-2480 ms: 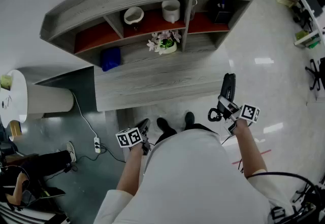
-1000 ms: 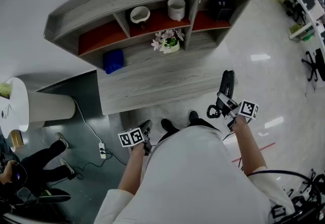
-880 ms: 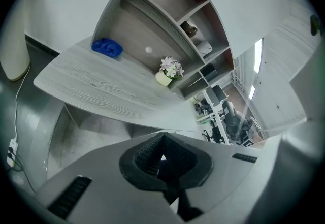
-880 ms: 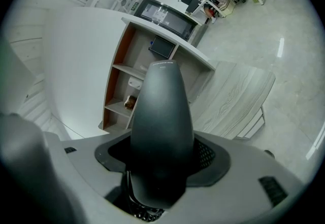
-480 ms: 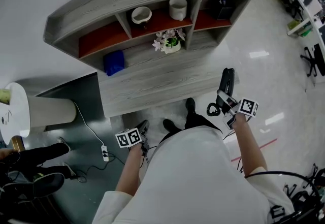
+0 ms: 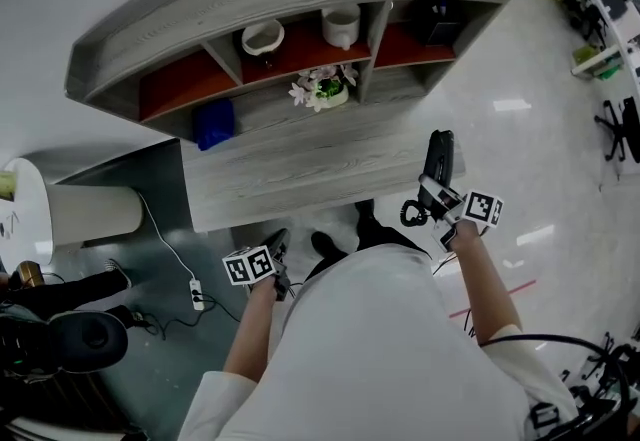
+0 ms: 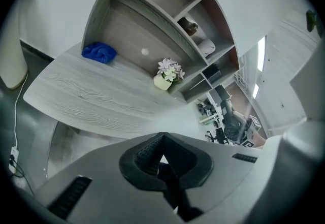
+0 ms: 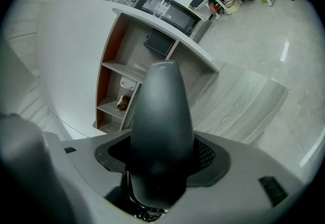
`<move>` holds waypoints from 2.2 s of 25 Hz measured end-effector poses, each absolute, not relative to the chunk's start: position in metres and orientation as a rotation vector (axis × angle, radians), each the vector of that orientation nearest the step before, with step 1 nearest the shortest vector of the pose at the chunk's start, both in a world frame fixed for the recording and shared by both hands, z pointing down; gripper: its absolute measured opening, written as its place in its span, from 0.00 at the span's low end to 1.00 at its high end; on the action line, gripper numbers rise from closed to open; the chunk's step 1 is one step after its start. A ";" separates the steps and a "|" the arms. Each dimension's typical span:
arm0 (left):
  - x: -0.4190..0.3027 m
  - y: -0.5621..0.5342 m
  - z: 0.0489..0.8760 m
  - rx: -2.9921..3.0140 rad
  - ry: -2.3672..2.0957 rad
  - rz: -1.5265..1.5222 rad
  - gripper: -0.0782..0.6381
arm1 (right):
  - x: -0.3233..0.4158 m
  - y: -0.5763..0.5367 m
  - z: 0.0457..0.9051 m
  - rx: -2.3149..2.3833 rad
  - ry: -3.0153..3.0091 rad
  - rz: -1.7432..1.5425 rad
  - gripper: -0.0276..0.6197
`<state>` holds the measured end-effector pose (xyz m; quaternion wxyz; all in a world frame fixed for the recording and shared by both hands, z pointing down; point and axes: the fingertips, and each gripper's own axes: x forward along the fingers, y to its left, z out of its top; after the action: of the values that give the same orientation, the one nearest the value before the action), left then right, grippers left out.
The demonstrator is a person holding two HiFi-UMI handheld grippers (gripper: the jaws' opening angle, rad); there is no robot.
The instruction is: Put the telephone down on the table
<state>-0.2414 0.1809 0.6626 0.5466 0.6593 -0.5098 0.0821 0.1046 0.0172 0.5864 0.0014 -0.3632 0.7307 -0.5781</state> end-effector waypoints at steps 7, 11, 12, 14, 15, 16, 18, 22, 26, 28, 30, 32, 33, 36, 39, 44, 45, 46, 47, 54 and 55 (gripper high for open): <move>-0.211 0.140 0.650 1.555 -1.224 0.196 0.12 | 0.111 -0.027 0.590 -1.053 2.331 -1.841 0.51; -0.196 0.122 0.649 1.550 -1.225 0.208 0.12 | 0.121 -0.049 0.599 -1.084 2.358 -1.860 0.51; -0.193 0.117 0.649 1.547 -1.227 0.212 0.12 | 0.121 -0.054 0.601 -1.073 2.369 -1.859 0.51; -0.187 0.108 0.648 1.536 -1.232 0.215 0.12 | 0.121 -0.065 0.604 -1.041 2.395 -1.860 0.51; -0.183 0.104 0.648 1.529 -1.236 0.215 0.12 | 0.122 -0.070 0.606 -1.036 2.411 -1.865 0.51; -0.180 0.101 0.648 1.523 -1.239 0.215 0.12 | 0.124 -0.075 0.609 -1.035 2.425 -1.871 0.51; -0.172 0.095 0.651 1.514 -1.242 0.216 0.12 | 0.129 -0.085 0.617 -1.041 2.453 -1.881 0.51; -0.155 0.083 0.654 1.501 -1.241 0.209 0.12 | 0.135 -0.106 0.635 -1.059 2.519 -1.893 0.51; -0.142 0.074 0.651 1.491 -1.240 0.206 0.12 | 0.135 -0.127 0.656 -1.072 2.599 -1.904 0.51; -0.135 0.073 0.650 1.485 -1.230 0.211 0.12 | 0.136 -0.134 0.667 -1.090 2.628 -1.914 0.51; -0.130 0.072 0.650 1.484 -1.214 0.221 0.12 | 0.136 -0.141 0.677 -1.110 2.633 -1.931 0.51; -0.128 0.066 0.652 1.490 -1.201 0.233 0.12 | 0.135 -0.148 0.686 -1.126 2.621 -1.945 0.51; -0.129 0.062 0.652 1.495 -1.196 0.238 0.12 | 0.134 -0.152 0.690 -1.135 2.614 -1.948 0.51; -0.130 0.050 0.654 1.510 -1.178 0.247 0.12 | 0.131 -0.161 0.705 -1.169 2.615 -1.949 0.51; -0.128 0.043 0.657 1.517 -1.145 0.264 0.12 | 0.134 -0.161 0.722 -1.227 2.617 -1.968 0.51; -0.127 0.026 0.656 1.550 -1.093 0.285 0.12 | 0.134 -0.165 0.749 -1.312 2.577 -2.011 0.51; -0.128 0.026 0.657 1.547 -1.086 0.284 0.12 | 0.134 -0.164 0.754 -1.326 2.571 -2.026 0.51; -0.129 0.025 0.657 1.544 -1.082 0.282 0.12 | 0.135 -0.165 0.759 -1.341 2.570 -2.038 0.51; -0.130 0.025 0.658 1.544 -1.080 0.281 0.12 | 0.136 -0.165 0.764 -1.357 2.572 -2.046 0.51; -0.143 0.031 0.663 1.523 -1.073 0.298 0.12 | 0.141 -0.167 0.791 -1.472 2.565 -2.084 0.51; -0.144 0.032 0.663 1.519 -1.073 0.299 0.12 | 0.142 -0.169 0.794 -1.486 2.572 -2.084 0.51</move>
<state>-0.1445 0.0323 0.6633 0.5885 0.6520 -0.4605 0.1283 0.1422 -0.1686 0.7936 -0.2410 -0.3974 0.6880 -0.5574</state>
